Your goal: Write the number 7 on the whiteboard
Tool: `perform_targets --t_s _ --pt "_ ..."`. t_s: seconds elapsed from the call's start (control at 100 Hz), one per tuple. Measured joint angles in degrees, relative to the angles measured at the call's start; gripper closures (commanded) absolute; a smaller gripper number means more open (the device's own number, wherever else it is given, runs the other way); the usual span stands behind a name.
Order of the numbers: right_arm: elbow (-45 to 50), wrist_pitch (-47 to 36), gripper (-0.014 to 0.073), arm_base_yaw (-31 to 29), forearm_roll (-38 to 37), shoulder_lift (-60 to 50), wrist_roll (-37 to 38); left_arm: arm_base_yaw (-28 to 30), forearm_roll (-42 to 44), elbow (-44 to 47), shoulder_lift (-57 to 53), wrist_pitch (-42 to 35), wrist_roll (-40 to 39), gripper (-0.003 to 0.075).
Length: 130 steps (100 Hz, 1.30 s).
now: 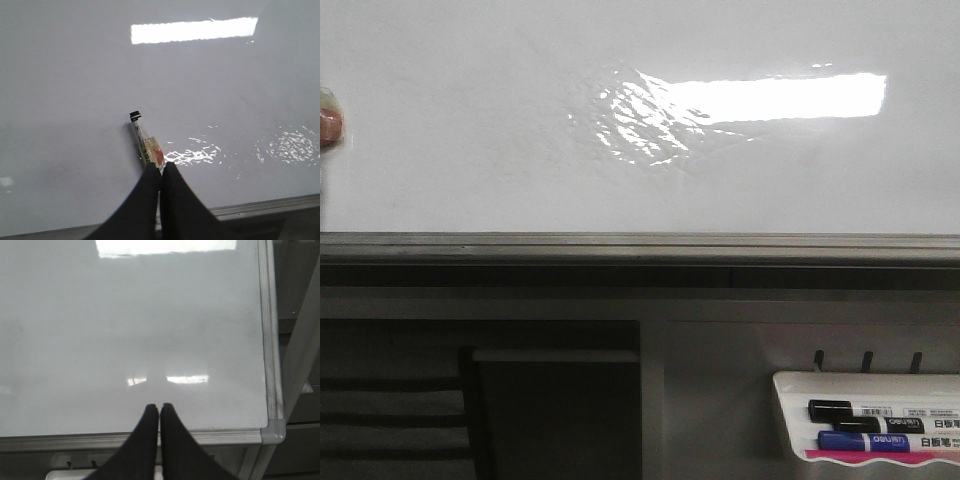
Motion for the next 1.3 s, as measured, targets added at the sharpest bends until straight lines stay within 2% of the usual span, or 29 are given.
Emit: perform_targets --t_s 0.06,0.1,0.15,0.21,0.28,0.45,0.74,0.91,1.04,1.23,1.3 --pt "0.0 0.0 0.0362 0.0 -0.09 0.0 0.0 0.0 0.0 0.0 0.0 -0.11 0.0 0.0622" --pt "0.0 0.0 0.0288 0.0 -0.41 0.0 0.0 0.0 0.0 0.0 0.0 -0.12 0.0 0.0507" --pt "0.0 -0.22 0.0195 0.0 -0.79 0.0 0.0 0.0 0.33 0.0 0.1 -0.12 0.0 0.0399" --pt "0.0 -0.75 0.0144 0.0 -1.22 0.0 0.0 0.0 0.58 0.0 0.23 -0.2 0.0 0.0272" --pt "0.0 -1.22 0.0134 0.0 -1.3 0.0 0.0 0.0 0.58 0.0 0.26 -0.2 0.0 0.0212" --pt "0.0 -1.22 0.0134 0.0 -1.35 0.0 0.0 0.0 0.7 -0.09 0.35 -0.24 0.0 0.0235" --pt "0.0 -1.22 0.0134 0.0 -1.35 0.0 0.0 0.0 0.7 -0.09 0.35 -0.24 0.0 0.033" --pt "0.0 -1.22 0.0134 0.0 -1.35 0.0 0.0 0.0 -3.61 -0.09 0.35 -0.33 0.0 0.0378" --pt "0.0 -1.22 0.0134 0.0 -1.35 0.0 0.0 0.0 -5.44 0.67 0.77 -0.72 0.0 0.0372" --pt "0.0 -1.22 0.0134 0.0 -1.35 0.0 0.0 0.0 -5.26 0.89 5.93 -0.81 0.0 0.0268" --pt "0.0 -1.22 0.0134 0.0 -1.35 0.0 0.0 0.0 -5.26 0.89 8.93 -1.06 0.0 0.0265"
